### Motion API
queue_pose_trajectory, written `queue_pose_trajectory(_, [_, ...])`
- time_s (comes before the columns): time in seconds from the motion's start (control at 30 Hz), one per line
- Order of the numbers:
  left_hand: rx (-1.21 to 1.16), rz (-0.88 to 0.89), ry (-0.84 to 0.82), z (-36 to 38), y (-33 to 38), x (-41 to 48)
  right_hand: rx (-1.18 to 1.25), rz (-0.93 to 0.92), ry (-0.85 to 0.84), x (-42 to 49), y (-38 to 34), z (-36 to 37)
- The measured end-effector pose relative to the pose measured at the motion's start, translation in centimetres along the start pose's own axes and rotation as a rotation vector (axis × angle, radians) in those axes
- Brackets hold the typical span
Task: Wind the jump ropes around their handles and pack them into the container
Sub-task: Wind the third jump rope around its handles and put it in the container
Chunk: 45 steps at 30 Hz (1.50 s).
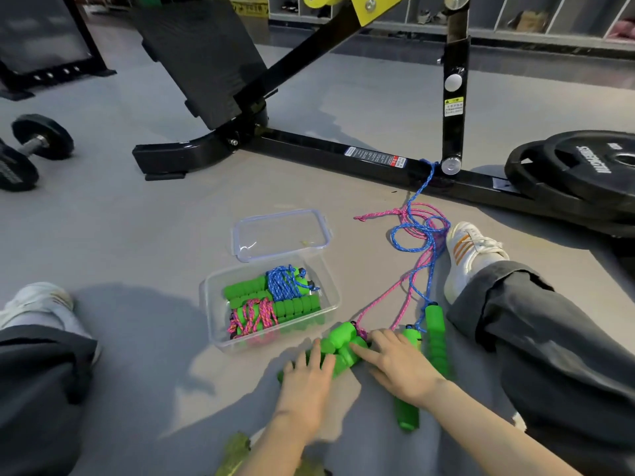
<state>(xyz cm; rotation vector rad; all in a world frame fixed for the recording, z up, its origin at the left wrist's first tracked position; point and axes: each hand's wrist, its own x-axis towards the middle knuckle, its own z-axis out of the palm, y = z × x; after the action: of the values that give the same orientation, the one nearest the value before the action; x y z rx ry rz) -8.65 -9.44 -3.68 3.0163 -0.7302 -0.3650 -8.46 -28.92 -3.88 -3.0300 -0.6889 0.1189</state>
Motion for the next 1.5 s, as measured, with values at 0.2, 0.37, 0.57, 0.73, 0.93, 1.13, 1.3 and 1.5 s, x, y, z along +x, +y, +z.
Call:
queue_pose_trajectory(0.2, [0.197,0.089,-0.072,0.5,-6.2,-2.9,-0.044,-0.100,-0.120,2.3,-3.0,0.9])
queue_pose_trajectory(0.37, [0.107,0.035,-0.013,2.5,-6.8,-4.2,-0.099,-0.182,-0.008,4.4,-4.8,2.0])
queue_pose_trajectory(0.57, [0.099,0.075,0.055,4.6,-7.3,-4.0,-0.054,-0.304,0.021,5.8,-4.3,2.7])
queue_pose_trajectory(0.73, [0.115,0.132,0.096,5.2,-7.9,-3.4,0.089,-0.265,-0.173,6.3,-4.6,1.6])
queue_pose_trajectory(0.93, [0.070,0.095,0.018,4.4,-8.5,-3.1,0.123,-0.227,-0.232,6.5,-5.3,0.6])
queue_pose_trajectory(1.13, [0.122,0.138,0.004,3.2,-8.2,-3.6,0.137,-0.244,-0.122,5.0,-4.9,1.0])
queue_pose_trajectory(1.3, [0.260,0.169,0.156,0.7,-8.1,-4.1,0.205,-0.265,0.065,3.8,-5.1,-1.1])
queue_pose_trajectory(1.5, [0.385,0.189,0.359,-4.4,-9.1,-4.9,0.162,-0.239,0.260,4.3,-5.9,-6.8])
